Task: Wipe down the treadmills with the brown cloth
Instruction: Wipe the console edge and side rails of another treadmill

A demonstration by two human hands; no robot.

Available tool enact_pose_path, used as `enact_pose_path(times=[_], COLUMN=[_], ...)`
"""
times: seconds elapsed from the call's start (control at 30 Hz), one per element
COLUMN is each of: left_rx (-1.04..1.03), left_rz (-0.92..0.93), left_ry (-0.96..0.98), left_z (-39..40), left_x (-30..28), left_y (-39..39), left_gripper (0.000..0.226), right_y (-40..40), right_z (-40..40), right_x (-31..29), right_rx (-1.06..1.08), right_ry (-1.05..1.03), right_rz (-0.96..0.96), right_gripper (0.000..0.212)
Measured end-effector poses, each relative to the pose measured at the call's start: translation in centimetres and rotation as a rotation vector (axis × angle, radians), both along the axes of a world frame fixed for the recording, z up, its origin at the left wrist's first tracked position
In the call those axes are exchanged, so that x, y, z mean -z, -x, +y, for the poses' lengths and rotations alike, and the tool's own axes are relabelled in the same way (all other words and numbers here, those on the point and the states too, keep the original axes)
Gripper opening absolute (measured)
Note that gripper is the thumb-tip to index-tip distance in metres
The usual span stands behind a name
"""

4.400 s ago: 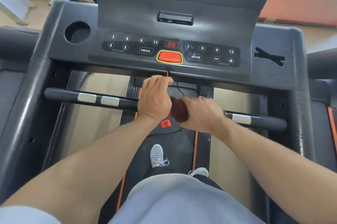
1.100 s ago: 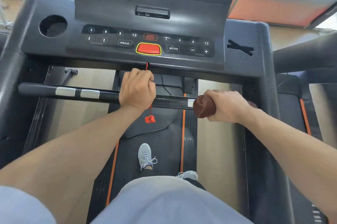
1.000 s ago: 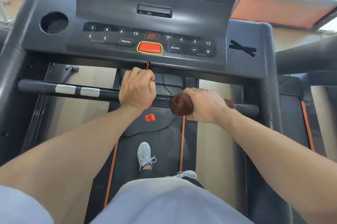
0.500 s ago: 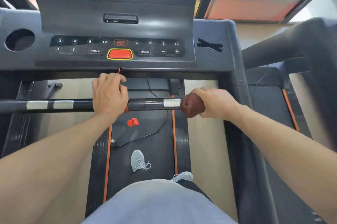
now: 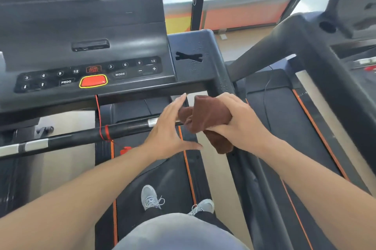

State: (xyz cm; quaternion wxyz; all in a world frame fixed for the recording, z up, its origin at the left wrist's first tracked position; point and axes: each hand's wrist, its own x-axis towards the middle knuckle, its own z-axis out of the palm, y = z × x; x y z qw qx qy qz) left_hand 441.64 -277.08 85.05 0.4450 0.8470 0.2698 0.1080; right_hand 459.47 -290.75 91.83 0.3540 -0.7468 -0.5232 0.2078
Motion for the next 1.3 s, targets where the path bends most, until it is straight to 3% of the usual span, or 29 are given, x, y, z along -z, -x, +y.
enact_pose_path(times=[0.03,0.1,0.23,0.27,0.4,0.57,0.63,0.7,0.77,0.8,0.87,0.93,1.03,1.3], left_rx=[0.029,0.017,-0.117,-0.138,-0.247,-0.296,-0.279,-0.253,-0.277,-0.324,-0.414,-0.455,-0.447,-0.442], left_rz=[-0.056,-0.161,-0.164,-0.164,-0.129,-0.138,-0.099,0.109,0.391,0.403,0.254,0.085,-0.098,-0.186], left_ry=[0.06,0.242,0.365,0.406,0.515,0.294,0.317,0.24,0.008,-0.073,-0.13,-0.122,-0.107,-0.064], left_z=[-0.5,-1.9,-4.7,-5.1,-4.8,-2.3,-0.9,0.8,2.5,3.3,5.0,7.2,10.7,16.8], left_x=[-0.9,-2.8,-3.0,-3.0,-2.5,-3.6,-4.2,-4.1,-4.0,-3.8,-3.8,-3.3,-2.9,-2.5], left_y=[-1.4,-3.6,-5.8,-5.8,-5.6,-5.8,-6.4,-7.1,-7.4,-7.6,-8.1,-9.1,-11.6,-16.1], left_gripper=[0.127,0.08,0.011,0.004,0.019,0.024,0.027,0.058,0.08,0.08,0.069,0.055,0.042,0.013], right_y=[-0.1,-0.7,-3.8,-4.8,-8.7,-12.6,-13.9,-14.9,-14.7,-13.8,-11.1,-7.9,-6.6,-10.6], right_z=[-0.5,-1.5,-2.4,-2.4,-0.9,4.3,7.4,10.9,13.7,14.7,16.2,16.6,17.9,26.1], right_x=[-1.4,-3.5,-4.9,-4.9,-5.0,-6.3,-6.6,-6.0,-4.3,-3.0,1.3,6.1,8.9,8.2], right_rx=[-0.011,0.007,0.137,0.173,0.325,0.321,0.324,0.381,0.436,0.391,0.22,0.155,0.195,0.137], right_ry=[0.004,0.026,0.008,0.005,-0.015,-0.179,-0.241,-0.122,0.159,0.282,0.514,0.608,0.497,0.448], right_rz=[0.035,0.08,-0.021,-0.04,-0.192,-0.368,-0.355,-0.444,-0.511,-0.47,-0.334,-0.377,-0.581,-0.584], right_gripper=[0.04,0.046,0.056,0.056,0.062,0.058,0.061,0.076,0.099,0.1,0.089,0.086,0.082,0.071])
